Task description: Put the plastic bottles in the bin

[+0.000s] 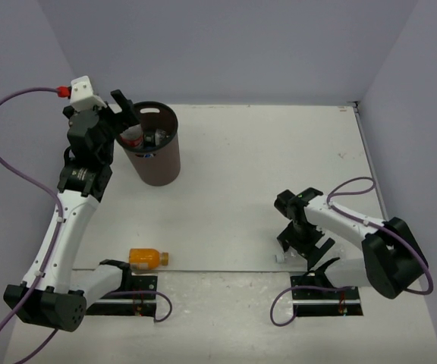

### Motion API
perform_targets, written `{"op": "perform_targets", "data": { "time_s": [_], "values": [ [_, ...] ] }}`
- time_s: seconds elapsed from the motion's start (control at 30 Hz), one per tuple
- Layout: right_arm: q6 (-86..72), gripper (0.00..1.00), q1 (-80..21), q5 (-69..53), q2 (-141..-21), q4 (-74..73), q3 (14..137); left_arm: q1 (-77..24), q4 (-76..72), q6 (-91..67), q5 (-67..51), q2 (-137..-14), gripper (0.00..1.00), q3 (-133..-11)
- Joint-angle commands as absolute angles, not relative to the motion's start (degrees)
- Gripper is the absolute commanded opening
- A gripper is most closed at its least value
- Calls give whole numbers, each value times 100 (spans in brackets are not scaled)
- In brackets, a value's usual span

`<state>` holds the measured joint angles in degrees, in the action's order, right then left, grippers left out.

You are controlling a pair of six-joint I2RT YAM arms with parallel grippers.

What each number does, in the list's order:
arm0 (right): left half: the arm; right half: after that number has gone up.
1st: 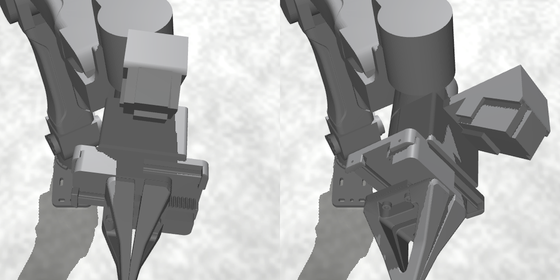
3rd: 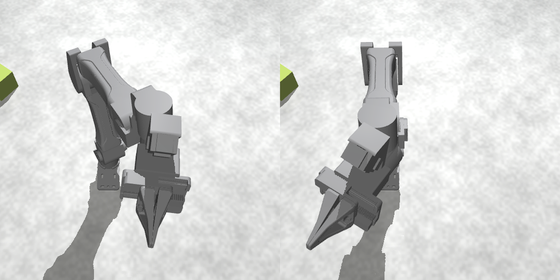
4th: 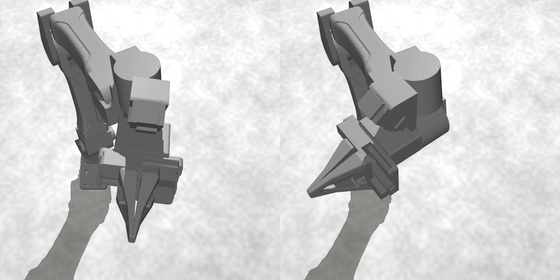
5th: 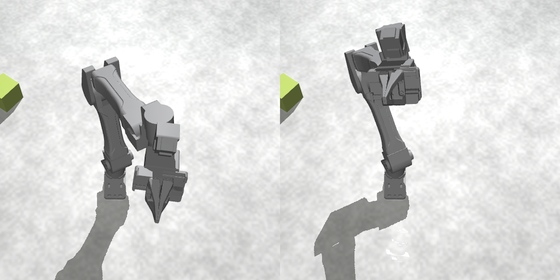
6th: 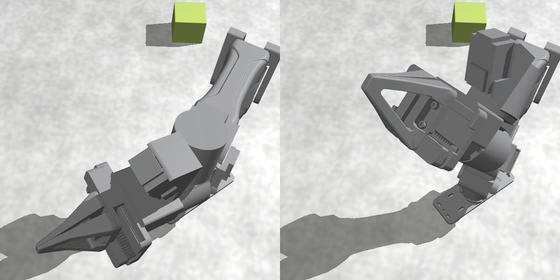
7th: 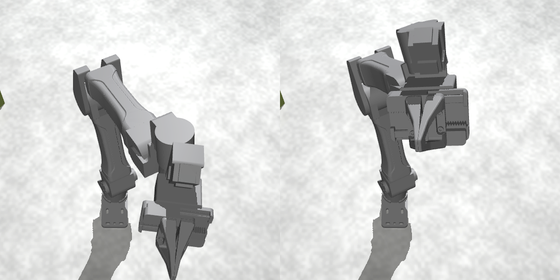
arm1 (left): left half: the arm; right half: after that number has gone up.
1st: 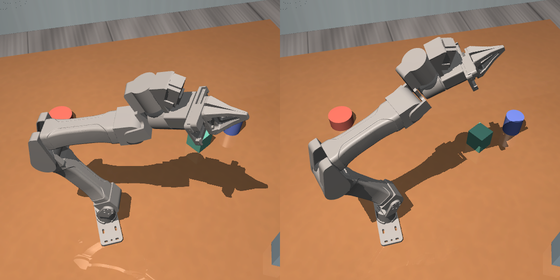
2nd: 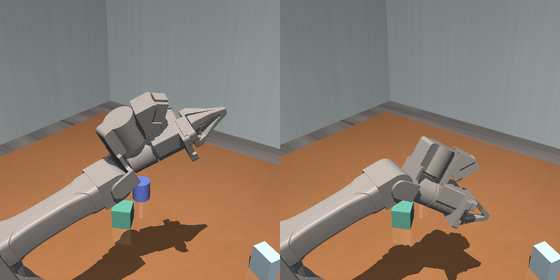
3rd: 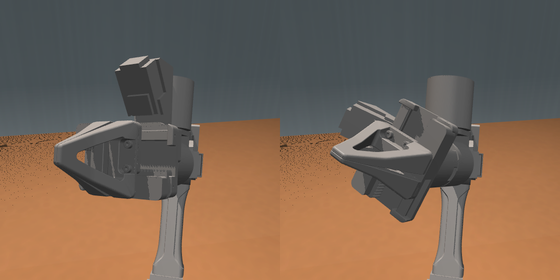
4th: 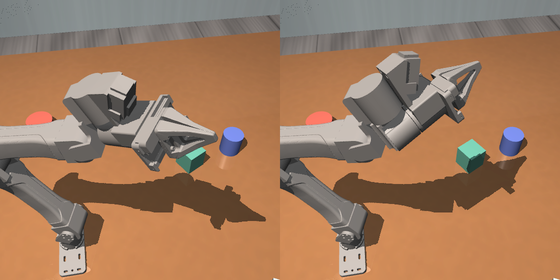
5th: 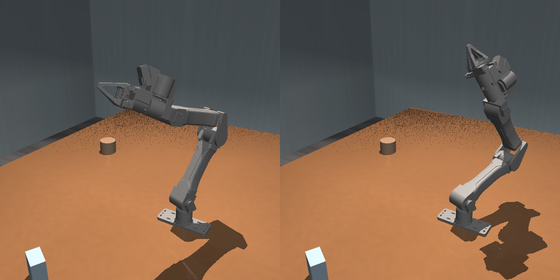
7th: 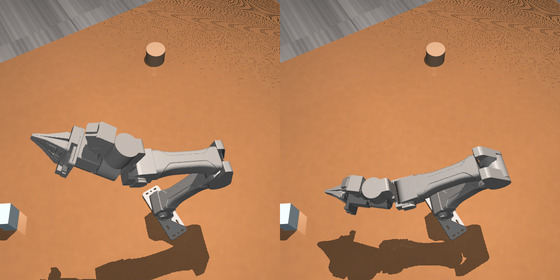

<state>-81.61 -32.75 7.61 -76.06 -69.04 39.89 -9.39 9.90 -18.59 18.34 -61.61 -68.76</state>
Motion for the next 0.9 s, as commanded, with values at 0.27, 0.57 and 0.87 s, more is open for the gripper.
{"op": "perform_targets", "data": {
  "time_s": [0.27, 0.57, 0.87],
  "values": [
    [-8379, 70, -3598, 1112, -7869, -6731, 4190, -897, 697, -1714, 2198, -6128, 100, -6893],
    [-8253, 16, -3681, 1242, -7588, -6673, 4111, -896, 705, -1747, 2237, -5972, 100, -6834],
    [-6428, 0, -4318, 2363, -7218, -5653, 4974, -905, 1019, -2085, 1401, -5977, 100, -7015]
  ]
}}
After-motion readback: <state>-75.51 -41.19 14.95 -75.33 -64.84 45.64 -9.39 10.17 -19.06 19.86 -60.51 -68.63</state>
